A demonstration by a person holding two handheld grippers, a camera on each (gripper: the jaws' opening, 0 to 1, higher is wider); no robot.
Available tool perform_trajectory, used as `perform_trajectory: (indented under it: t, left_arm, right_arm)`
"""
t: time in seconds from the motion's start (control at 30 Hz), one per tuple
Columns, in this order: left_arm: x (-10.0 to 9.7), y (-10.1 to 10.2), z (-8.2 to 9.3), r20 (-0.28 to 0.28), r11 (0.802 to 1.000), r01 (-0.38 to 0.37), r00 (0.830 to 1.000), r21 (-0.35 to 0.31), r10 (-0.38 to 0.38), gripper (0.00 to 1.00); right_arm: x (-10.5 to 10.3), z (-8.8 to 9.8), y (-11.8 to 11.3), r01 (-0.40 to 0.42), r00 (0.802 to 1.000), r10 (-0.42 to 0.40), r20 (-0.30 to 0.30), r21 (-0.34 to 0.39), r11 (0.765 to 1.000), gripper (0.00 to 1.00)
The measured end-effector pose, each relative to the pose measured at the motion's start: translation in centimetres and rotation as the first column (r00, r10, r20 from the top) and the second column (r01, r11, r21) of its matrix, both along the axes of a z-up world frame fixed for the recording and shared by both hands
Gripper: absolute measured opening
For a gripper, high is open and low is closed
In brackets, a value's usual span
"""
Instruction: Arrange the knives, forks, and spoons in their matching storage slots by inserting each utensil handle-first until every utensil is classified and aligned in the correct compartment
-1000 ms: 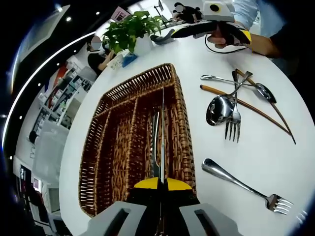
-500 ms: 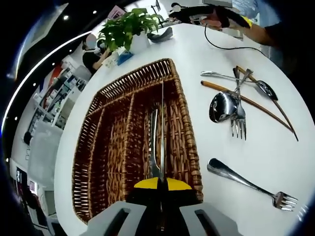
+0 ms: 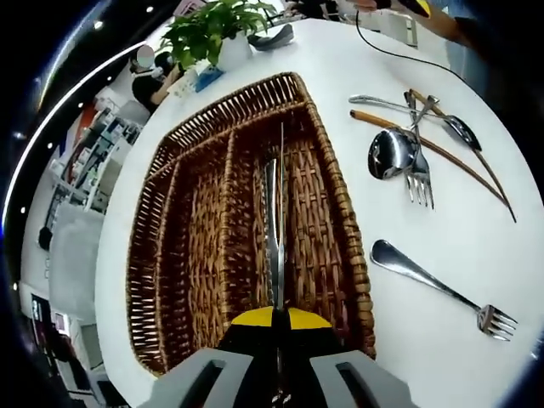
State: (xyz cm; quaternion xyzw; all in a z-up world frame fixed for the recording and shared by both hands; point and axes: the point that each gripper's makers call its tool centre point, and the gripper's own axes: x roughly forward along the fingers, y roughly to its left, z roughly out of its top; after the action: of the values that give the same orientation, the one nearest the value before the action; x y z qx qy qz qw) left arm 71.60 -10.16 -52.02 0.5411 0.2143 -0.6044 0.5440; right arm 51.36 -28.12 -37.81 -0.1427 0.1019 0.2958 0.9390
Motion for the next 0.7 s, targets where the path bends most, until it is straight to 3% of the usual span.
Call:
perform_trajectory:
  t: [0.17,0.33,0.57,0.7]
  left_arm:
    - [0.0,0.8,-1.0,0.004,0.997,0.001,1.0,0.075,-0.002,0.01]
    - [0.0,-0.4,-0.8,-0.021,0.999,-0.011,1.0,0.049,0.012,0.01]
    - [-0.5,-0.3,-1.0,-0.044,0.993,-0.027,0.999,0.119,0.032,0.02]
    - [-2.1,0.5,-1.2,-0.139,0.982,-0.031,0.989,0.187,0.058,0.02]
  right_arm:
    - [0.1,0.5,0.0,-0.005,1.0,0.005,-0.005,-0.002,1.0,1.0]
    - [0.0,-0.1,-0.5,0.002,1.0,-0.002,-0.027,-0.017,1.0,1.0]
    - [-0.3,-0.2,-1.0,0.012,1.0,-0.012,-0.026,-0.021,1.0,1.0]
    - [-0.3,0.1,-1.1,0.014,1.0,-0.015,-0.02,-0.018,1.0,1.0]
